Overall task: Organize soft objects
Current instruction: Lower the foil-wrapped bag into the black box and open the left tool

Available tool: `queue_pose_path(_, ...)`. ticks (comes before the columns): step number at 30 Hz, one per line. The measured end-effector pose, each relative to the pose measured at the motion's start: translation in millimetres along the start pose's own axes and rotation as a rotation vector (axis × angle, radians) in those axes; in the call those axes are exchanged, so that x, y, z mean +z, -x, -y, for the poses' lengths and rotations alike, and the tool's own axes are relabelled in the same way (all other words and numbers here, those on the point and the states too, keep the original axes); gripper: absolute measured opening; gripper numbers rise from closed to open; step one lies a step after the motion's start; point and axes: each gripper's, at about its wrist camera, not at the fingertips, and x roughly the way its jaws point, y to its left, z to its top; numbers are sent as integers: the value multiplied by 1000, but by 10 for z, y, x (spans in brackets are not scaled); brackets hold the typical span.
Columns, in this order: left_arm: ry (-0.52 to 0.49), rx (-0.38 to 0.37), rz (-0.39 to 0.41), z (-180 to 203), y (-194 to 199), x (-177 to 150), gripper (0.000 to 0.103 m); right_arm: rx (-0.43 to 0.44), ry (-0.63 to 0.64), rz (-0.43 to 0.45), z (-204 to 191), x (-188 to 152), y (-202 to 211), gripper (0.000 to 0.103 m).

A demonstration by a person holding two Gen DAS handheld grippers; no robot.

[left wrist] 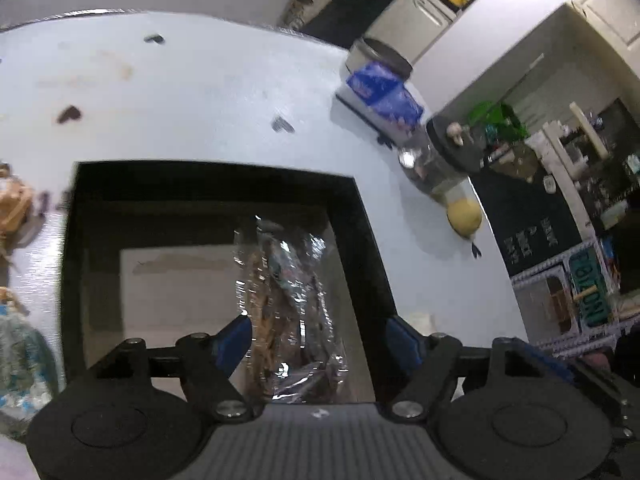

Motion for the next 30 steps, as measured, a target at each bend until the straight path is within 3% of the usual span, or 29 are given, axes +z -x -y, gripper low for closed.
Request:
queue_pose_path(2,12,7,24,-28,83,-14,54,4,-1,3,22,-9,15,64)
queue_pose_path(5,64,24,13,-157,103,-58,43,9,-2,5,47,-26,24,64)
queue_pose_path(9,158,18,-26,-329,-34,-120,42,15,-4,3,75,-40,32,64)
queue_pose_path(12,178,-54,-29,-323,-142,-149,42,15,-6,-2,93,-49,33,64)
queue_pose_path(20,129,-138,-9,-156,-250,-178,44,18,4,-9,136,-82,58,64)
queue_pose_path(23,137,-125,3,-180,-188,-190,44,17,8,-3,133,-88,75,64)
queue_pose_path(27,81,-38,65,-183,52,-199,40,22,6,-2,136,-87,75,63)
queue_pose_path(29,49,31,79,-228,143,-179,19,25,4,-3,140,-85,69,63)
queue_pose_path(30,33,77,76,-257,164,-163,15,27,3,-5,141,-87,67,63)
